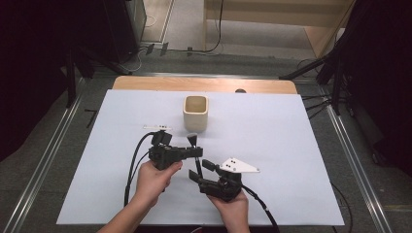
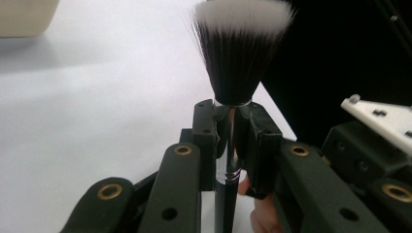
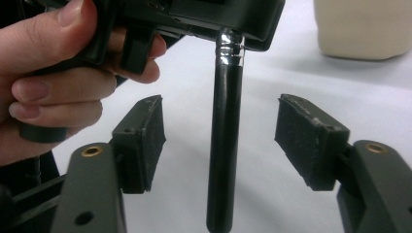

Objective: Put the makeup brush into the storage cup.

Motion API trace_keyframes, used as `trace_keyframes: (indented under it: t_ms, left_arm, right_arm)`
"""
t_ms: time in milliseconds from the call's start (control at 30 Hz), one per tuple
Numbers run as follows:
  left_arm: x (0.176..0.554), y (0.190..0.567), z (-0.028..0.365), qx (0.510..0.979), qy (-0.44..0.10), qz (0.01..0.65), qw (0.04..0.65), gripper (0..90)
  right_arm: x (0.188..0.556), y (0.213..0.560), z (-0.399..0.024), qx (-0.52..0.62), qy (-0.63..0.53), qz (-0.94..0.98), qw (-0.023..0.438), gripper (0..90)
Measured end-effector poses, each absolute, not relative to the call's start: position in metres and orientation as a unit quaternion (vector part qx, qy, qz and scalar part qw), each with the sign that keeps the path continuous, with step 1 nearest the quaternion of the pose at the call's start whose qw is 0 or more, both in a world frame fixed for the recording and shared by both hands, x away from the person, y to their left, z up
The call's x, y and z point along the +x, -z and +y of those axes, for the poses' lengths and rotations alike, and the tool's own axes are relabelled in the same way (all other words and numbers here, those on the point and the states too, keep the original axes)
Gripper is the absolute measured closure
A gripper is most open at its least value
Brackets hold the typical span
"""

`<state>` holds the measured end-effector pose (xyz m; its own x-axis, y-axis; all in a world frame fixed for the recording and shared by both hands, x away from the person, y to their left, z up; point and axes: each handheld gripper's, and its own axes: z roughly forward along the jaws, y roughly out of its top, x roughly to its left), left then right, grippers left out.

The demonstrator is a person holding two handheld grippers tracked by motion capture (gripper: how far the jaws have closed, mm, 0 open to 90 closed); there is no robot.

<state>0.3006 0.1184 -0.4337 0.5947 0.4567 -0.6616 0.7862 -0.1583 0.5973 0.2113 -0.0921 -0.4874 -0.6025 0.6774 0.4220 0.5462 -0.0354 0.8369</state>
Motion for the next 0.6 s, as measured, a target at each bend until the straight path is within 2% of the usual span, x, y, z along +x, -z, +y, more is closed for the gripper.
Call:
trace_keyframes:
  t_ms: [200, 367, 467, 600]
  left_arm:
    - [0.301, 0.430, 0.120, 0.756, 0.147, 0.411, 0.487, 77.9]
    - [0.302, 0.428, 0.123, 0.767, 0.131, 0.403, 0.481, 77.9]
    - [0.303, 0.427, 0.124, 0.768, 0.128, 0.403, 0.481, 77.8]
    - [0.302, 0.426, 0.125, 0.773, 0.122, 0.400, 0.477, 77.8]
  right_arm:
    - [0.219, 0.478, -0.092, 0.430, -0.547, 0.716, 0.058, 31.8]
    - [0.230, 0.475, -0.090, 0.413, -0.539, 0.734, 0.023, 31.4]
    - [0.236, 0.473, -0.088, 0.406, -0.526, 0.748, 0.000, 27.8]
    - [0.240, 0.465, -0.084, 0.387, -0.513, 0.766, -0.007, 25.1]
